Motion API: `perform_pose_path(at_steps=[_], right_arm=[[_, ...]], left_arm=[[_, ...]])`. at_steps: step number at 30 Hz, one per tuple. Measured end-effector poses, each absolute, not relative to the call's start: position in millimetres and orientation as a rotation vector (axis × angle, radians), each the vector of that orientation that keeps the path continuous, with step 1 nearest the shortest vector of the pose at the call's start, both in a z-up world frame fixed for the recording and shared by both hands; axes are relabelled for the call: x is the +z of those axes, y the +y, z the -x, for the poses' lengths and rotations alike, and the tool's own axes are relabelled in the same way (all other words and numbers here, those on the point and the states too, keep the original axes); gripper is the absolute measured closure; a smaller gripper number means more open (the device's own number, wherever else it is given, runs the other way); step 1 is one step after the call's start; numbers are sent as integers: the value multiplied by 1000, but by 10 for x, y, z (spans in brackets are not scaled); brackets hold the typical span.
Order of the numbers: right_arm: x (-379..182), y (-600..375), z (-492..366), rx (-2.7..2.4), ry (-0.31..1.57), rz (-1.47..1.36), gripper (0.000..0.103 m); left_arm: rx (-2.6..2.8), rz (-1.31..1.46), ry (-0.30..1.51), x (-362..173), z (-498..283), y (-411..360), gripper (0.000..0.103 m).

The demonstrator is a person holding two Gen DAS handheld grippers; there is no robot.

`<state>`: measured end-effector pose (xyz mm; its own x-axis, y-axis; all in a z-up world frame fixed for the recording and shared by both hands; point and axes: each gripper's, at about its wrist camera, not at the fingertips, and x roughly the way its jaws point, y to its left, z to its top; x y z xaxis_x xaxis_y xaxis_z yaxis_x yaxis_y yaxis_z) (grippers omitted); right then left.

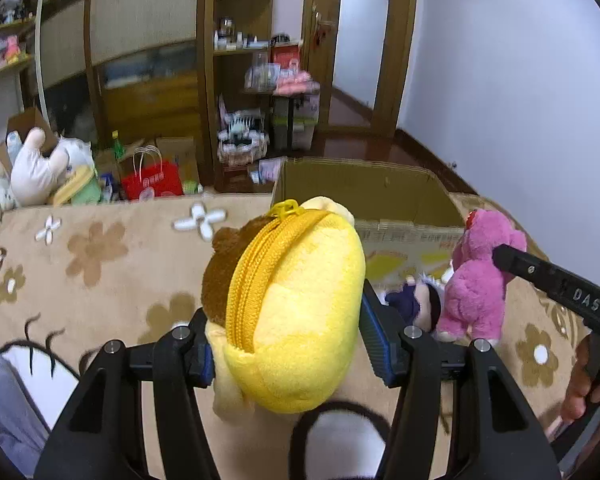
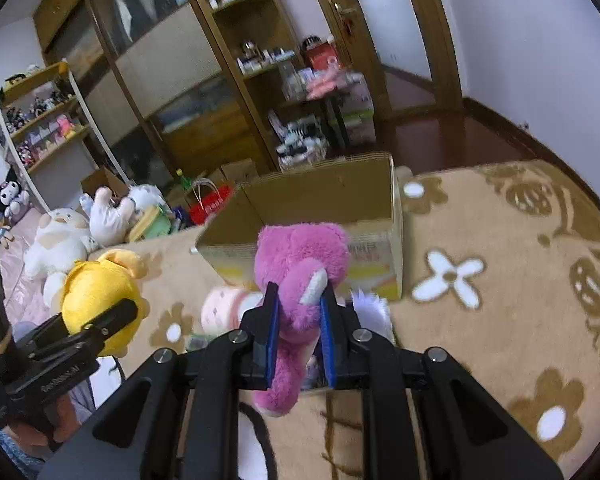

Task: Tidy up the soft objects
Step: 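Lift the pink bear with the right tool while the left tool lifts the yellow pouch, then drop the pink bear into the box while the left tool drops the yellow pouch in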

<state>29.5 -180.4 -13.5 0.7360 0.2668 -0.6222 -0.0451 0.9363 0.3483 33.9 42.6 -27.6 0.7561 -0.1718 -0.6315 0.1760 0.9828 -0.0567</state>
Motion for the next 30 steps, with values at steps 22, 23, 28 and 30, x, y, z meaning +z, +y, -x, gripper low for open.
perform_pose_path(at_steps=[22,23,28,30], right_arm=[[371,-1879,-1002,124,563,-177,84],[342,-1899,-1044,126,565,-194,84],[191,-1957,-1176,116,542,-225,83],[154,-1939,-1197,103,526,-200,83]], left_arm=[[-229,-147,455,142,-1108,-101,45],[-225,-143,463,117,-1167,-102,45],[-207,-107,501,-24,-1406,-67,45],[-200,-109,513,-86,-1497,-69,45]])
